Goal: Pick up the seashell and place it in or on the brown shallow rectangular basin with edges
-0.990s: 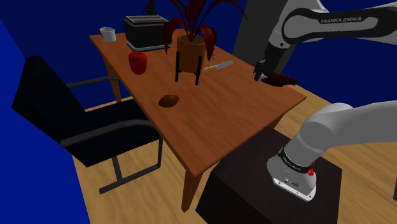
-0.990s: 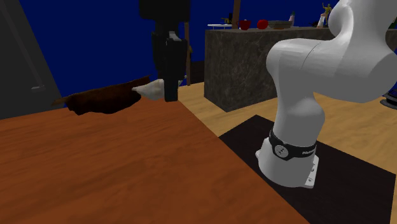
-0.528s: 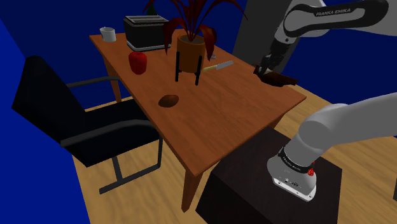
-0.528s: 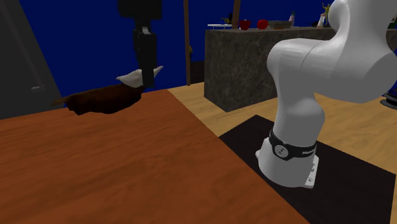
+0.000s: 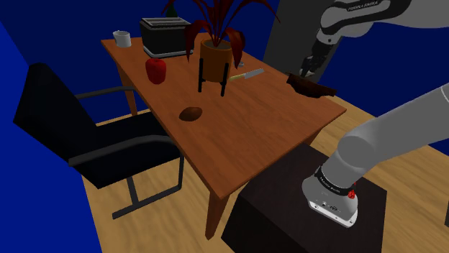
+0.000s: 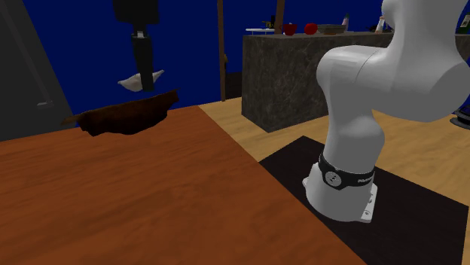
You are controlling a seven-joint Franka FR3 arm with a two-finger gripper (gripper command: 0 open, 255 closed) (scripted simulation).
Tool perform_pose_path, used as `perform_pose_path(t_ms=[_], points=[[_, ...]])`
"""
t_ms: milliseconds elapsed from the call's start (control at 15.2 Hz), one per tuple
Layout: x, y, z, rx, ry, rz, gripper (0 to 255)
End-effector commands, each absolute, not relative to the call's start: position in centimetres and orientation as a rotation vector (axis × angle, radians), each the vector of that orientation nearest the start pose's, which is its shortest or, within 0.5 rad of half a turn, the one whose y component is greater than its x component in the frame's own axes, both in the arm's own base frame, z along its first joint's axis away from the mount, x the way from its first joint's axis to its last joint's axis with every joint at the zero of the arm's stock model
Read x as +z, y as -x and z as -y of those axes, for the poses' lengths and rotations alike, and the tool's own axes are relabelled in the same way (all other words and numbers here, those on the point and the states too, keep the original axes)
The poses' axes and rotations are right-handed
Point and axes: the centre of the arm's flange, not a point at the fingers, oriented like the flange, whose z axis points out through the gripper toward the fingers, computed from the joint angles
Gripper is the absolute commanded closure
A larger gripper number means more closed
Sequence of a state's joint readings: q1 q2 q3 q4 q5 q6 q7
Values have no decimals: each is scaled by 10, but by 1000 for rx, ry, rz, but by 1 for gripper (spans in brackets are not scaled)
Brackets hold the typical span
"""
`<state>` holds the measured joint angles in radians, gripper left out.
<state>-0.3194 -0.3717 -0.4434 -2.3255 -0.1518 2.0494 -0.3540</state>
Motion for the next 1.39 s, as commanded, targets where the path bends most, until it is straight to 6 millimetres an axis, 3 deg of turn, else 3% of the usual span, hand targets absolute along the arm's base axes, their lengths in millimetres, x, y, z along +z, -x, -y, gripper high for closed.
perform_pose_path(t_ms=[0,858,1320], points=[[474,-315,352,-106,3119,-503,255],[473,-325,525,-106,3119,-503,255],[436,-325,525,-106,3119,-503,255]])
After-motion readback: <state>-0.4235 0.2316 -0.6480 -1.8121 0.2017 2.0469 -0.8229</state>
